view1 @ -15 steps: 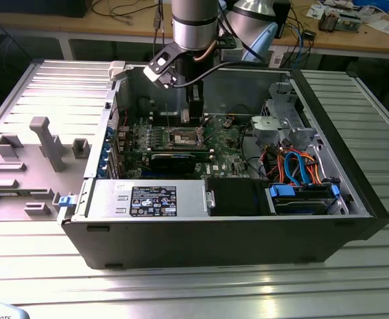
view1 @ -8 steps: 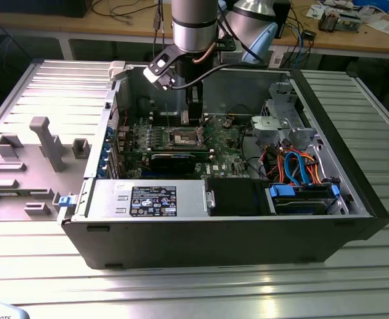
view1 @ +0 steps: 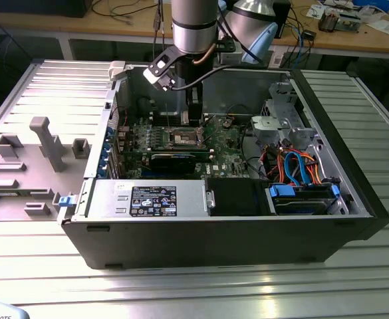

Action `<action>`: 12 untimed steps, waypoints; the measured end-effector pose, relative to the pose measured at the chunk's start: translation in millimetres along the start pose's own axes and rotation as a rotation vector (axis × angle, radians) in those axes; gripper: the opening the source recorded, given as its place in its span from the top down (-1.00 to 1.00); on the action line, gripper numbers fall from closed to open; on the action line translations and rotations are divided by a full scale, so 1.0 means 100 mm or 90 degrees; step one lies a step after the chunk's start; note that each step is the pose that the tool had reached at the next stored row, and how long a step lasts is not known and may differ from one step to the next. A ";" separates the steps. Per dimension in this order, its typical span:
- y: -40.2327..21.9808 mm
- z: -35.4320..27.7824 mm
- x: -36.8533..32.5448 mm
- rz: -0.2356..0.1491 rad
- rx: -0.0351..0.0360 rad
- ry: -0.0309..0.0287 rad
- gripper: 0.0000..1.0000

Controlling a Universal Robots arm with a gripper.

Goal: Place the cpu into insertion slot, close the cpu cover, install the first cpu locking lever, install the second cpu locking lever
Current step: 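Place the cpu into insertion slot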

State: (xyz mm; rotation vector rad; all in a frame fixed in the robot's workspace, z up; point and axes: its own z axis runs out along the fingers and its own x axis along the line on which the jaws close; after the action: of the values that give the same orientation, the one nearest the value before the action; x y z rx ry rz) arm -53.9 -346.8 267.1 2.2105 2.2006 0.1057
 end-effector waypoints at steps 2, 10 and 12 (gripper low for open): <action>-0.001 0.010 0.000 0.000 0.0000 0.0000 -0.08; -0.002 0.035 0.000 0.000 -0.0001 0.0001 -0.08; -0.017 0.142 0.004 0.000 0.0000 0.0001 -0.08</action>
State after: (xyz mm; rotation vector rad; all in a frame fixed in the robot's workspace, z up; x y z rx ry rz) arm -54.8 -345.9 252.8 2.2110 2.2002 0.1059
